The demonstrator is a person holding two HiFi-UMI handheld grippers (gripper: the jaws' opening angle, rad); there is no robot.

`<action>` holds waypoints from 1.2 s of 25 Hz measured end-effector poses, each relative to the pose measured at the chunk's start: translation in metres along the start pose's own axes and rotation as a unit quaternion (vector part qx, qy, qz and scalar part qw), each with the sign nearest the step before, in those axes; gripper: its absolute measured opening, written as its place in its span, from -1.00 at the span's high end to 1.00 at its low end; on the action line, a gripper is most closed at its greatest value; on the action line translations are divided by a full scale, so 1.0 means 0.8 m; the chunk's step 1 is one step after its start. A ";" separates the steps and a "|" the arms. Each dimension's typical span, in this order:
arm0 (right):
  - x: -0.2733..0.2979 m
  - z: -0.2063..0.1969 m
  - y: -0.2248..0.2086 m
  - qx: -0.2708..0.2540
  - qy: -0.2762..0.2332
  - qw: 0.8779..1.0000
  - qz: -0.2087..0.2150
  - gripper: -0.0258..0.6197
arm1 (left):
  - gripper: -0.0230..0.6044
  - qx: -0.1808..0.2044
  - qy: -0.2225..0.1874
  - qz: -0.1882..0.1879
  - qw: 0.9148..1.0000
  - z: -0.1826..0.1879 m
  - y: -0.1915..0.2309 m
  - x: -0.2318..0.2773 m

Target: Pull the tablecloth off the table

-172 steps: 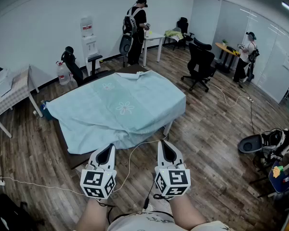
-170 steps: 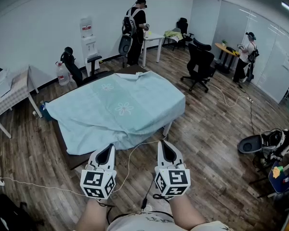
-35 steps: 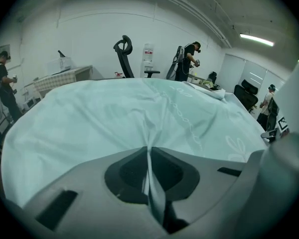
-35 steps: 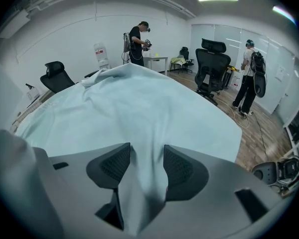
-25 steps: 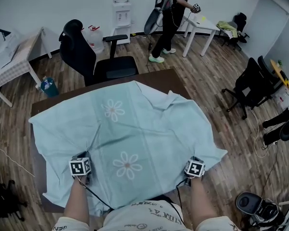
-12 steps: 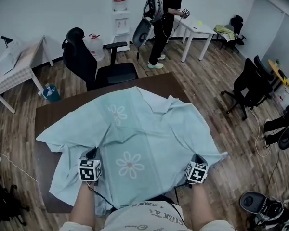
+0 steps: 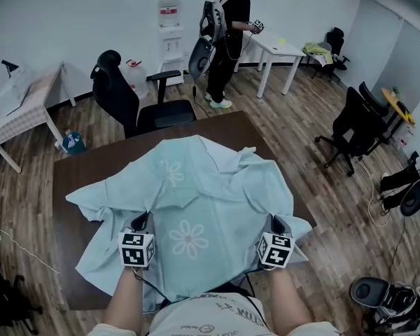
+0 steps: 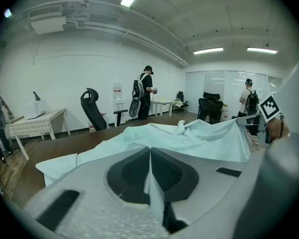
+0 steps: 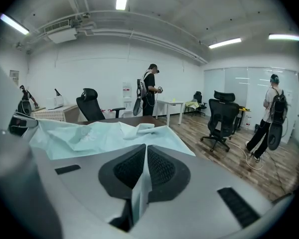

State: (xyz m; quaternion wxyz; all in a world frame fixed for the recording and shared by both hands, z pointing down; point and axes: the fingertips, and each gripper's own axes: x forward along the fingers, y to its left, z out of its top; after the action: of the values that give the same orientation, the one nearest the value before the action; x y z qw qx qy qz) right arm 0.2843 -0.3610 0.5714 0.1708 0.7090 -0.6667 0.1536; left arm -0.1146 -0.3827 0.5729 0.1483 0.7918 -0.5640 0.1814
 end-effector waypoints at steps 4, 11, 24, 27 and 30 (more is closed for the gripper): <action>-0.025 0.034 0.024 -0.001 -0.040 0.999 0.021 0.88 | 0.90 0.020 -0.028 -0.012 0.999 0.028 -0.026 -0.018; -0.073 0.094 0.065 -0.008 -0.104 0.993 0.056 0.88 | 0.90 0.036 -0.072 -0.032 0.996 0.072 -0.062 -0.053; -0.123 0.171 0.134 -0.004 -0.182 0.978 0.100 0.88 | 0.90 0.079 -0.134 -0.028 0.987 0.144 -0.101 -0.094; -0.126 0.173 0.141 -0.012 -0.181 0.978 0.108 0.88 | 0.90 0.072 -0.134 -0.032 0.988 0.145 -0.101 -0.095; -0.127 0.173 0.142 -0.013 -0.178 0.978 0.108 0.88 | 0.90 0.067 -0.133 -0.033 0.988 0.144 -0.098 -0.095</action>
State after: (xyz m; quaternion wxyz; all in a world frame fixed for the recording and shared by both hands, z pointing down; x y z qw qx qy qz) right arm 0.1631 -0.3385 0.4064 0.0412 0.6464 -0.7611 0.0340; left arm -0.0491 -0.3445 0.4331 0.0241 0.8353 -0.5389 0.1066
